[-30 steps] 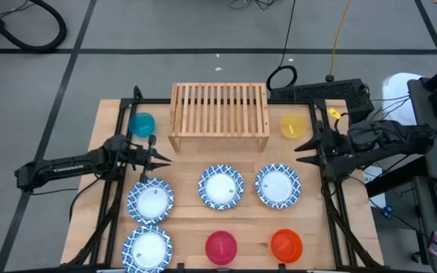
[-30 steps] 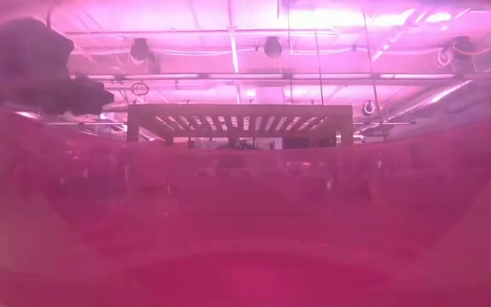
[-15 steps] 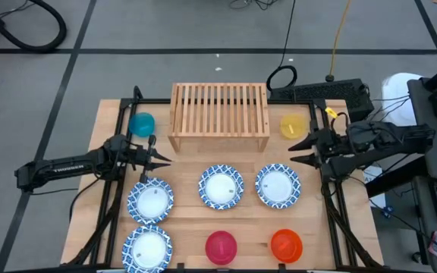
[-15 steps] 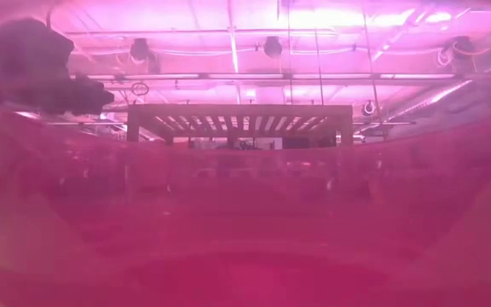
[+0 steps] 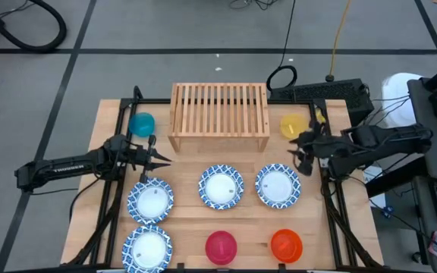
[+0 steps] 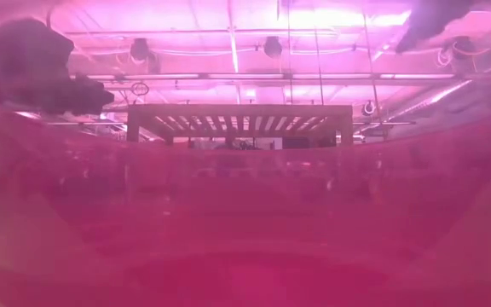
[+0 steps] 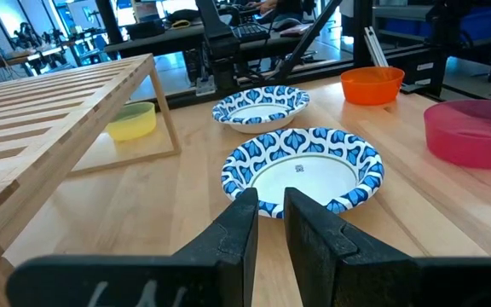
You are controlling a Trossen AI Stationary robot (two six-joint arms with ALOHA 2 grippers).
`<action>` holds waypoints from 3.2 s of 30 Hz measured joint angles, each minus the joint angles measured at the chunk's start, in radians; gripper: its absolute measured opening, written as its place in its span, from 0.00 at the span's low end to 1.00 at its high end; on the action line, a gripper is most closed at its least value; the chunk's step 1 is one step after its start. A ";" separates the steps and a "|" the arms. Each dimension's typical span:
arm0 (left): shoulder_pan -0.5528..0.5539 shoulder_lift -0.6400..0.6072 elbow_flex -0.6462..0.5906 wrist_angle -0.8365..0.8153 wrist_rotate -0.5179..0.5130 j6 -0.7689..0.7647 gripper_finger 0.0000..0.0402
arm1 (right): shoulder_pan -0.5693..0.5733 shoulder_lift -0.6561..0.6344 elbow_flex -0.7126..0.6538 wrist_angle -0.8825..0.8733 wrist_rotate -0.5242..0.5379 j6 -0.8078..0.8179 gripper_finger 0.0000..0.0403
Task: Place and stack bowls onto a shelf
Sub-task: Put the yellow bowl on the shelf
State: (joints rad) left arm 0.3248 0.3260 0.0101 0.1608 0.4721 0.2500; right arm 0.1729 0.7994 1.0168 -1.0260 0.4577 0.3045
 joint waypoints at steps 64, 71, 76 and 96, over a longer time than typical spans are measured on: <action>0.000 0.000 0.000 0.000 0.000 0.000 0.17 | -0.992 0.669 0.001 0.079 -0.451 -0.499 0.35; 0.000 0.000 0.000 0.000 0.000 0.000 0.17 | -0.992 0.697 -0.003 0.091 -0.460 -0.516 0.35; 0.000 0.000 0.000 0.000 0.000 0.000 0.17 | -0.992 0.701 -0.063 0.164 -0.459 -0.528 0.35; 0.000 0.000 0.000 0.000 0.000 0.000 0.17 | -0.992 0.700 -0.147 0.308 -0.402 -0.585 0.02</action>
State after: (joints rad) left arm 0.3248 0.3263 0.0101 0.1608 0.4721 0.2498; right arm -0.8188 1.4998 0.8700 -0.7178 0.0558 -0.2810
